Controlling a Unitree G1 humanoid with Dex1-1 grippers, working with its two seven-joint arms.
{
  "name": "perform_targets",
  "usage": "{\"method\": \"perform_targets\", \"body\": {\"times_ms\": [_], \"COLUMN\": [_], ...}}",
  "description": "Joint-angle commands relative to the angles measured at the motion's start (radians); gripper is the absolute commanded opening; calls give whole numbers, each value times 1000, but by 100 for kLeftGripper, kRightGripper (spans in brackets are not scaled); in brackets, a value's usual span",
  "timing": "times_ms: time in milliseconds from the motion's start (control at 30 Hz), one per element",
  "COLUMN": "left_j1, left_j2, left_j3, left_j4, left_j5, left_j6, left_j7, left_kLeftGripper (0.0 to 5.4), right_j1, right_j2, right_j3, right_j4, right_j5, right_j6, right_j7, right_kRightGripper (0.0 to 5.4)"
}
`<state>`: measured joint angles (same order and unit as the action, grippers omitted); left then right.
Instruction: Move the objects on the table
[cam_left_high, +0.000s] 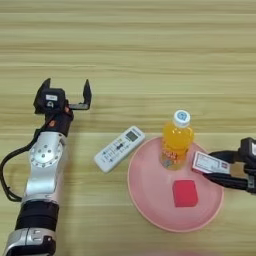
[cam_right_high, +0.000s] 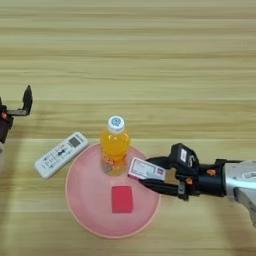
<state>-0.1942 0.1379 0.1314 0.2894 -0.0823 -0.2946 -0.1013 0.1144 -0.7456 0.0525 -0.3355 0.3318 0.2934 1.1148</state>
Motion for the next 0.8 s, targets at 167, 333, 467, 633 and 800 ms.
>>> {"method": "perform_targets", "body": {"times_ms": [167, 333, 467, 633, 800], "left_j1": [-11, -10, -10, -10, -12], "left_j2": [4, 5, 5, 5, 5], "left_j3": [-4, -4, -4, -4, -4], "left_j4": [1, 2, 2, 4, 7], "left_j5": [9, 9, 9, 9, 9], "left_j6": [-11, -13, -13, -15, -17], "left_j7": [-2, -2, -2, -2, -2], "left_kLeftGripper": [540, 540, 540, 540, 540], "right_j1": [-43, -55, -59, -65, -70], "right_j2": [-16, -11, -10, -10, -10], "right_j3": [47, 74, 86, 92, 98], "right_j4": [54, 73, 77, 82, 91], "right_j5": [-66, -95, -99, -103, -107], "right_j6": [-38, -52, -54, -55, -59], "right_j7": [-6, -10, -9, -12, -15], "right_kRightGripper": [209, 209, 209, 209, 209]}}
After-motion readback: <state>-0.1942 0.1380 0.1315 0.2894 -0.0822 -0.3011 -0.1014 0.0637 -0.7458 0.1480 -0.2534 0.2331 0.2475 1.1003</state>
